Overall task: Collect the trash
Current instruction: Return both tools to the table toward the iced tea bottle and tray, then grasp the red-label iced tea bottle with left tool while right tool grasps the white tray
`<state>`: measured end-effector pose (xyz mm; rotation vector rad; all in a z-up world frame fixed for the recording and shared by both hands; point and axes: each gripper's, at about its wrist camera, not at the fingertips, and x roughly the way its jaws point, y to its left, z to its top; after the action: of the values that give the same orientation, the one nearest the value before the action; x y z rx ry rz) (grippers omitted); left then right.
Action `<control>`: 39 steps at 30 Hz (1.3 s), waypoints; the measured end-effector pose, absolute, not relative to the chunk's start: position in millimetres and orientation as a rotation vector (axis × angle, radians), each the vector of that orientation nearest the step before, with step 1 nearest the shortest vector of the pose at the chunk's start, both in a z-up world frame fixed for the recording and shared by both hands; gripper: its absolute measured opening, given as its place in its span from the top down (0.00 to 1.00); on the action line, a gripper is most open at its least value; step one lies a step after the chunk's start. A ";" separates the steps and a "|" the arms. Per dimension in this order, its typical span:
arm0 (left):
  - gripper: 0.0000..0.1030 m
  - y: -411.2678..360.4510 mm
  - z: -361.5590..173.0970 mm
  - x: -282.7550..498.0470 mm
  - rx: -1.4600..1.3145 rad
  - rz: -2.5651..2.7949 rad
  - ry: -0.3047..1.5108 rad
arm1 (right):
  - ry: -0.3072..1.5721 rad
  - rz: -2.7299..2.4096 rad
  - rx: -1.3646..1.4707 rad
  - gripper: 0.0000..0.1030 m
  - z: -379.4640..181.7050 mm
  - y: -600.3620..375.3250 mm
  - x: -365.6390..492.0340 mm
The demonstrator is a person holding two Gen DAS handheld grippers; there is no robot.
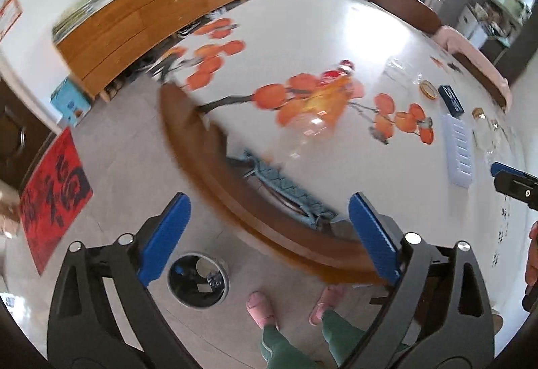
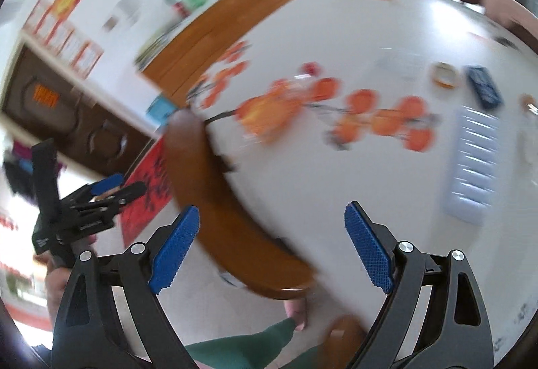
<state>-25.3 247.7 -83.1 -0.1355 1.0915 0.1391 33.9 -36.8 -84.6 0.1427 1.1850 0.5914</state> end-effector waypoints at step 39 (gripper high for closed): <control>0.07 193.9 -201.3 197.4 0.075 -0.096 1.344 | 1.336 -0.081 0.198 0.16 -226.2 -149.7 151.3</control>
<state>197.4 193.9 -201.3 0.0754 1.3441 -0.0960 151.3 -149.7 -226.2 0.1981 1.3356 -0.0813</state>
